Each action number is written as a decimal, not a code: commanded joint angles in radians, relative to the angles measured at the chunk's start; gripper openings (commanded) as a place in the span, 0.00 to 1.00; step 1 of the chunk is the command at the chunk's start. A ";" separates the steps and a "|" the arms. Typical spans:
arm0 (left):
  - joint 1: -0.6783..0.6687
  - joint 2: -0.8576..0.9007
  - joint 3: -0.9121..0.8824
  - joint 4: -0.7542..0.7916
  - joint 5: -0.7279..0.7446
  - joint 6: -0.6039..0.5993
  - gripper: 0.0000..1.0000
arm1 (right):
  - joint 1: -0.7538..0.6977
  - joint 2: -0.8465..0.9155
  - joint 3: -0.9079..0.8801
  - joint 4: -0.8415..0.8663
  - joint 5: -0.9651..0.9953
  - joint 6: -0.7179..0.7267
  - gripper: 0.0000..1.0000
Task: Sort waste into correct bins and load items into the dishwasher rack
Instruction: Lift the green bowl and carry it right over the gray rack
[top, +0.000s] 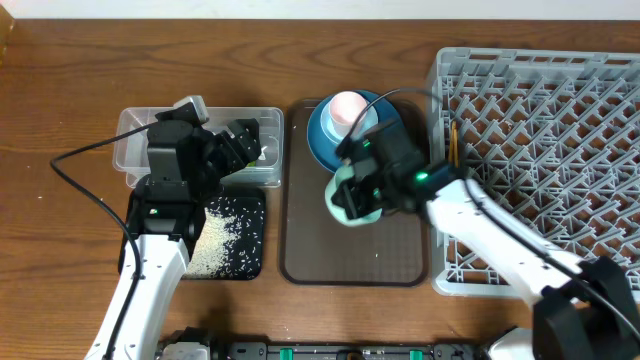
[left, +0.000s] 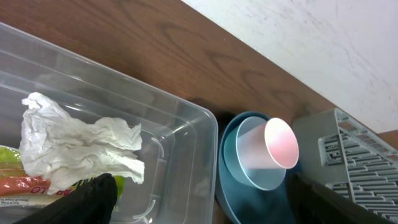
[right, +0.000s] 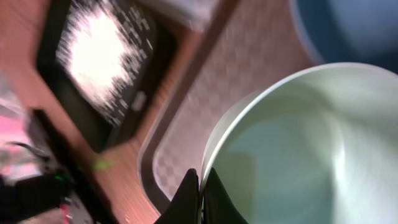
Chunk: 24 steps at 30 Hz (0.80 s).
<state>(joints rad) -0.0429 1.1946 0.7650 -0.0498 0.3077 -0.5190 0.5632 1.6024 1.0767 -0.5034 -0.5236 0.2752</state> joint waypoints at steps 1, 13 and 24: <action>0.000 -0.006 -0.001 -0.003 -0.007 0.014 0.90 | -0.088 -0.066 0.022 0.042 -0.189 -0.030 0.01; 0.000 -0.006 -0.001 -0.003 -0.007 0.014 0.89 | -0.410 -0.152 0.022 0.211 -0.567 -0.016 0.01; 0.000 -0.006 -0.001 -0.003 -0.007 0.014 0.90 | -0.686 -0.149 0.022 0.224 -0.614 -0.165 0.01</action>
<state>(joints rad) -0.0429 1.1946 0.7650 -0.0498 0.3077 -0.5190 -0.0811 1.4647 1.0817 -0.2836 -1.0794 0.1810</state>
